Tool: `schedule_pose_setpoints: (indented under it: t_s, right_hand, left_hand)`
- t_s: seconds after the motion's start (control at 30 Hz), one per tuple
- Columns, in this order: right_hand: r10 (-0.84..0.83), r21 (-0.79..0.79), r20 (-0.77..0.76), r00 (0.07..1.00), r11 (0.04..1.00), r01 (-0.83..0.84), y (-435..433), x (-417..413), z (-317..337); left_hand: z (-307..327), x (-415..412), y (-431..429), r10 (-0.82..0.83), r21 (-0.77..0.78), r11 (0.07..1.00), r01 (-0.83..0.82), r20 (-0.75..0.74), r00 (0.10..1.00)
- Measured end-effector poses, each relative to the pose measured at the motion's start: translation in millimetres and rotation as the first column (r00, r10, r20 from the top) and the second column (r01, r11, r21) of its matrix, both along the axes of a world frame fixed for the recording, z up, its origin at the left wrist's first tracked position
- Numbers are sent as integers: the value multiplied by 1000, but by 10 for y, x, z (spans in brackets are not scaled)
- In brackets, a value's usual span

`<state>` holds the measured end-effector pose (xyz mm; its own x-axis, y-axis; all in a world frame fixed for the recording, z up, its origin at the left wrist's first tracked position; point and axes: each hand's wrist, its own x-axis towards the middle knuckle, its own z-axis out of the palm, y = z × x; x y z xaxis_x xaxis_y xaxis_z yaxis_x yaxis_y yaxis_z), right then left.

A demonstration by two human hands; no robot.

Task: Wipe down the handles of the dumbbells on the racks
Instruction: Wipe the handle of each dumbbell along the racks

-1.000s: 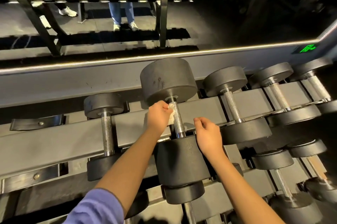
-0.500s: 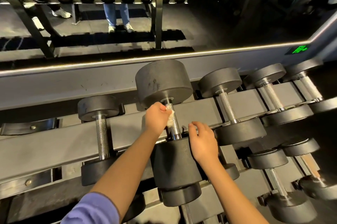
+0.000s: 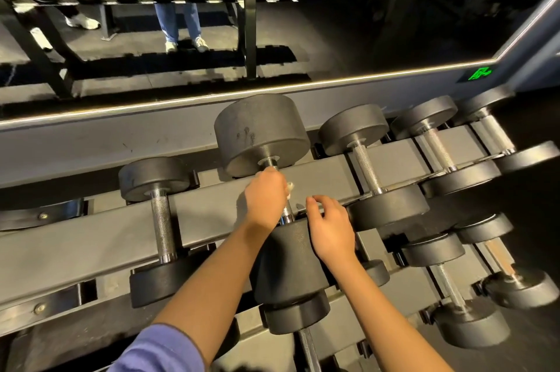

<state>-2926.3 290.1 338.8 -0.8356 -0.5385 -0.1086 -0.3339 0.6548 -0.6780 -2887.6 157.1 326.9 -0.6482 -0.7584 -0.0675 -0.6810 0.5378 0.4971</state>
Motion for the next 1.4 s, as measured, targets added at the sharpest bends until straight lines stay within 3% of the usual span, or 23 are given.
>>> schedule_pose_setpoints:
  t_s: [0.2, 0.37, 0.53, 0.8, 0.97, 1.07, 1.2, 1.3, 1.4]
  right_hand:
    - [-4, -16, -4, 1000, 1000, 4, 25, 16, -15]
    - [42, -28, -28, 999, 999, -43, 223, 137, -50]
    - [67, -28, 4, 998, 997, -67, 506, 284, -44]
    - [-52, -138, -37, 998, 989, 46, 881, 649, -171]
    - [-128, -251, -58, 990, 962, 110, 1140, 871, -257]
    - [-122, -331, 17, 992, 936, 121, 1373, 995, -351]
    - [-42, -177, 162, 986, 982, 70, 1721, 979, -588]
    - [-4, -105, 206, 978, 994, 26, 2032, 942, -778]
    - [49, 4, 233, 971, 999, -52, 2354, 912, -984]
  left_hand:
    - [103, 27, -17, 6, 159, 987, -19, 77, 997]
    - [184, 143, -9, 160, 410, 910, -60, -214, 964]
    - [531, 309, 121, 207, 403, 915, -25, -415, 886]
    - [725, 1011, 660, 222, 411, 911, 17, -526, 821]
    - [328, 1631, 1202, 272, 453, 891, -24, -491, 828]
    - [10, 1849, 1525, 291, 434, 897, -86, -433, 853]
    - [-395, 1897, 1880, 332, 450, 873, -189, -265, 905]
    - [-732, 1868, 2220, 212, 447, 882, -149, -95, 973]
    - [-1071, 1796, 2560, 222, 497, 848, -182, -22, 975]
